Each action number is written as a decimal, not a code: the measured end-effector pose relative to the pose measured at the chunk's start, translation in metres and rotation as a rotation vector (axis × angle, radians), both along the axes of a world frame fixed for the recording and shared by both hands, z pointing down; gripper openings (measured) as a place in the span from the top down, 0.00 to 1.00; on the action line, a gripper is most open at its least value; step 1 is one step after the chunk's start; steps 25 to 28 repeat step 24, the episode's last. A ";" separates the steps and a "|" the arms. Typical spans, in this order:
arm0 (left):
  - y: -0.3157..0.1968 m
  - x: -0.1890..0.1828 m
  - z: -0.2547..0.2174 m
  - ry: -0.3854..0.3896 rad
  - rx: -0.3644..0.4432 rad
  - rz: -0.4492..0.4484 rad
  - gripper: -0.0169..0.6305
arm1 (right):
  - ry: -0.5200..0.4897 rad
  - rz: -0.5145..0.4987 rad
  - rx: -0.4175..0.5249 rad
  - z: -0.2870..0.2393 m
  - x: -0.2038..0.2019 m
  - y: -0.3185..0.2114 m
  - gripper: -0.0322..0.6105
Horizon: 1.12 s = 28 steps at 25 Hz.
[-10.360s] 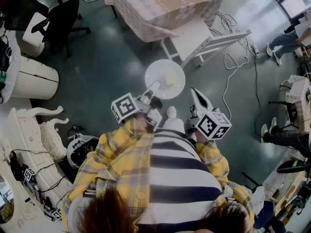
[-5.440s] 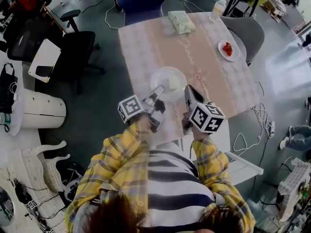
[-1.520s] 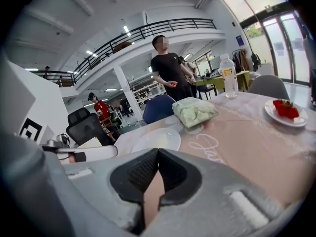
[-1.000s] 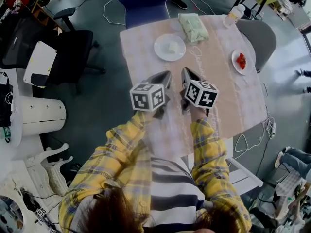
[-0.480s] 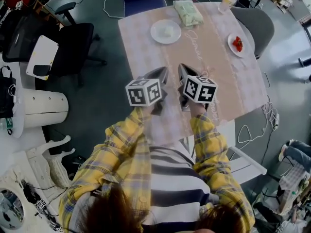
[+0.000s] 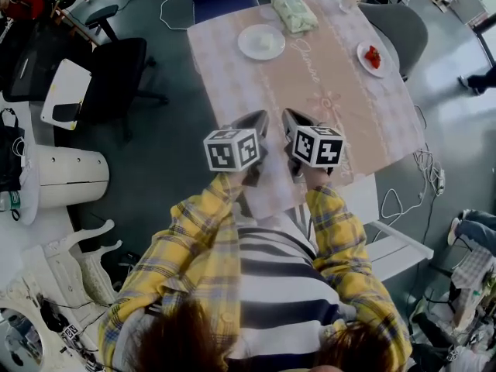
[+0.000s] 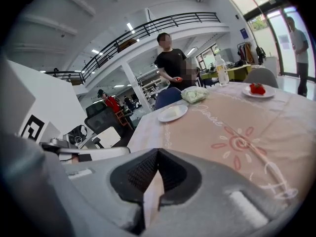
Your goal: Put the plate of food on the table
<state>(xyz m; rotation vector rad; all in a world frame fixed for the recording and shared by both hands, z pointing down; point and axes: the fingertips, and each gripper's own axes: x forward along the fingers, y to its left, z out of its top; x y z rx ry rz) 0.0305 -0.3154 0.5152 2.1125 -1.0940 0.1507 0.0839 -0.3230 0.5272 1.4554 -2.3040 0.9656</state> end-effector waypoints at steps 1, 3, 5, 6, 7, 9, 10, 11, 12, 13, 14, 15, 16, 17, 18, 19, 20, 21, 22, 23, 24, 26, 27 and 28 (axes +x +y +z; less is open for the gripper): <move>0.004 -0.001 0.000 0.000 0.000 0.011 0.98 | 0.002 0.006 -0.005 0.001 -0.001 0.005 0.95; 0.013 -0.006 -0.002 -0.005 0.003 0.038 0.98 | 0.004 0.026 -0.010 0.002 -0.003 0.013 0.95; 0.022 -0.013 -0.002 -0.009 0.004 0.061 0.98 | 0.010 0.047 -0.013 0.001 -0.007 0.021 0.95; 0.026 -0.019 -0.002 -0.009 0.002 0.067 0.98 | 0.014 0.054 -0.014 0.001 -0.009 0.024 0.95; 0.030 -0.024 -0.001 -0.007 -0.003 0.070 0.98 | 0.018 0.061 -0.015 0.001 -0.013 0.027 0.95; 0.038 -0.036 0.001 -0.005 -0.011 0.075 0.98 | 0.021 0.071 -0.014 0.001 -0.020 0.034 0.95; 0.042 -0.041 0.002 -0.004 -0.013 0.078 0.98 | 0.024 0.075 -0.013 0.000 -0.024 0.038 0.95; 0.045 -0.046 0.002 -0.003 -0.014 0.082 0.98 | 0.025 0.078 -0.012 0.000 -0.028 0.043 0.95; 0.048 -0.050 0.001 -0.001 -0.013 0.086 0.98 | 0.027 0.081 -0.011 -0.001 -0.033 0.047 0.95; 0.051 -0.054 0.000 0.002 -0.012 0.091 0.98 | 0.029 0.082 -0.009 -0.002 -0.037 0.052 0.95; 0.054 -0.058 -0.002 0.005 -0.009 0.097 0.98 | 0.031 0.083 -0.008 -0.002 -0.042 0.056 0.95; 0.057 -0.061 -0.004 0.006 -0.003 0.102 0.98 | 0.033 0.084 -0.006 -0.003 -0.046 0.061 0.95; 0.060 -0.064 -0.006 0.008 0.002 0.106 0.98 | 0.035 0.085 -0.005 -0.003 -0.050 0.065 0.95; 0.062 -0.066 -0.008 0.011 0.008 0.110 0.98 | 0.036 0.084 -0.005 -0.004 -0.053 0.069 0.95; 0.065 -0.067 -0.011 0.015 0.014 0.113 0.98 | 0.037 0.083 -0.005 -0.004 -0.057 0.074 0.95; 0.068 -0.068 -0.013 0.019 0.021 0.117 0.98 | 0.038 0.082 -0.005 -0.004 -0.059 0.078 0.95; 0.071 -0.068 -0.016 0.020 0.029 0.122 0.98 | 0.041 0.080 -0.005 -0.004 -0.061 0.082 0.95; 0.074 -0.069 -0.018 0.021 0.037 0.127 0.98 | 0.043 0.079 -0.004 -0.004 -0.063 0.085 0.95; 0.077 -0.070 -0.021 0.022 0.045 0.132 0.98 | 0.045 0.079 -0.001 -0.006 -0.065 0.089 0.95; 0.080 -0.070 -0.024 0.024 0.054 0.136 0.98 | 0.048 0.079 0.002 -0.008 -0.067 0.092 0.95; 0.082 -0.071 -0.027 0.025 0.062 0.141 0.98 | 0.050 0.080 0.007 -0.010 -0.068 0.095 0.95; 0.082 -0.071 -0.027 0.025 0.062 0.141 0.98 | 0.050 0.080 0.007 -0.010 -0.068 0.095 0.95; 0.082 -0.071 -0.027 0.025 0.062 0.141 0.98 | 0.050 0.080 0.007 -0.010 -0.068 0.095 0.95; 0.082 -0.071 -0.027 0.025 0.062 0.141 0.98 | 0.050 0.080 0.007 -0.010 -0.068 0.095 0.95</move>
